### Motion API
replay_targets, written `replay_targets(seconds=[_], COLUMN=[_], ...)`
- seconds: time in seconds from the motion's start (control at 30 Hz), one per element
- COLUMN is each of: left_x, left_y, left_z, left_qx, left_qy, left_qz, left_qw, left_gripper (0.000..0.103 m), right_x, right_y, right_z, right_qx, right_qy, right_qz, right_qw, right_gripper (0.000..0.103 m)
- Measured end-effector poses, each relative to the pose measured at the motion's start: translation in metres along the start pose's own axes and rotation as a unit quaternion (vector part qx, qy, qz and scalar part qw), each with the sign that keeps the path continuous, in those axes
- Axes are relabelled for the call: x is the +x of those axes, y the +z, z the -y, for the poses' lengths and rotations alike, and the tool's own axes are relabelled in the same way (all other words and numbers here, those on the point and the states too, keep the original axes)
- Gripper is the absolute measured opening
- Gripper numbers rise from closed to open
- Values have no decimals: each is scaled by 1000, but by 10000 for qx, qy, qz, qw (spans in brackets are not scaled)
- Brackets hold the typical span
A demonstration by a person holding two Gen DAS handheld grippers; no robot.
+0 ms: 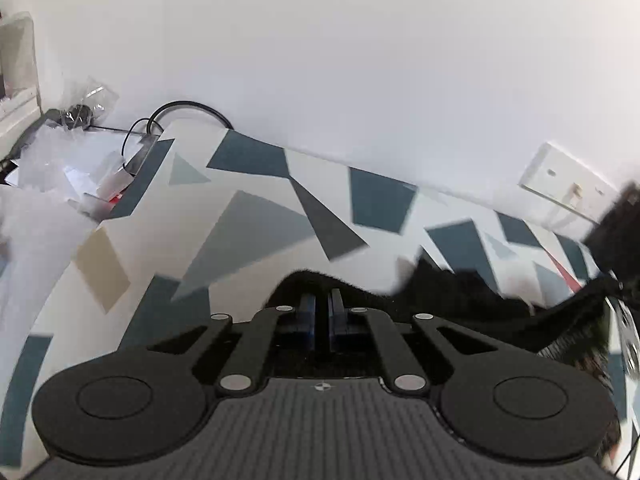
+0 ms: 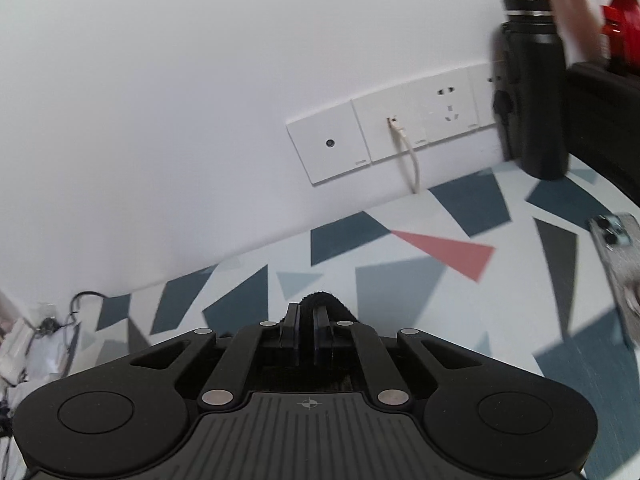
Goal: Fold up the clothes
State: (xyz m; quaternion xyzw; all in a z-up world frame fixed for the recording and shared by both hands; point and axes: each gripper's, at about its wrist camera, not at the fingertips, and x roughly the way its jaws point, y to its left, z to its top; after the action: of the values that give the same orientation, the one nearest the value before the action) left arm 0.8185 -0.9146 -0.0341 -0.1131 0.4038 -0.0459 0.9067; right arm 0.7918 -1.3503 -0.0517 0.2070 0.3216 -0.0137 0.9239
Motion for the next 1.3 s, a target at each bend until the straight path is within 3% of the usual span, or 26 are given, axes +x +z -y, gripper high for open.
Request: replay_targets(seconds=[0.17,0.23,0.27,0.3,0.33,0.5,0.6,0.73,0.87,0.93,1.07,1.13,1.23,1.3], left_x=[64,70,68,62,54,0,-16,-22,-15,-10,2,8,15,17], left_y=[12,12,13,14,15,-3,-30,-60,-68,-68,-68,-68,-65,-64], left_z=[-14,-15,-15,-16,-17,-27,-38,-52,-59,-58,-55,-53,-58,-55], left_qx=[-287,-72,47,155,264,743,654,434,233,208,220,215,-38,61], left_qy=[319,386,406,503,592,697,737,719,638,583,453,383,162,131], left_qz=[-506,-550,-514,-455,-382,-183,-401,-807,-959,-960,-950,-947,-1011,-992], left_qw=[9978,9977,9978,9976,9972,9946,9943,9932,9931,9934,9942,9945,9947,9950], left_gripper=[12,17,38,77,87,91,94,94,97,99,103,103,103,103], right_x=[66,86,84,81,78,40,7,-34,-61,-64,-49,-37,-16,-5], right_y=[3,2,2,3,3,-7,-22,-36,-47,-50,-55,-60,-64,-67], right_z=[4,7,9,11,14,38,48,62,78,85,93,91,80,75], right_qx=[282,333,339,352,365,886,1021,1095,900,576,273,132,-197,-343], right_qy=[-407,-646,-777,-901,-1024,-667,-673,-985,-1428,-1545,-941,-688,-612,-610], right_qz=[-334,-359,-241,-115,12,-260,-230,-21,-49,-251,-767,-855,-948,-1011], right_qw=[9982,9967,9961,9952,9941,9935,9922,9891,9856,9860,9922,9939,9934,9924], right_gripper=[7,28,52,65,69,81,89,92,94,94,102,102,102,102])
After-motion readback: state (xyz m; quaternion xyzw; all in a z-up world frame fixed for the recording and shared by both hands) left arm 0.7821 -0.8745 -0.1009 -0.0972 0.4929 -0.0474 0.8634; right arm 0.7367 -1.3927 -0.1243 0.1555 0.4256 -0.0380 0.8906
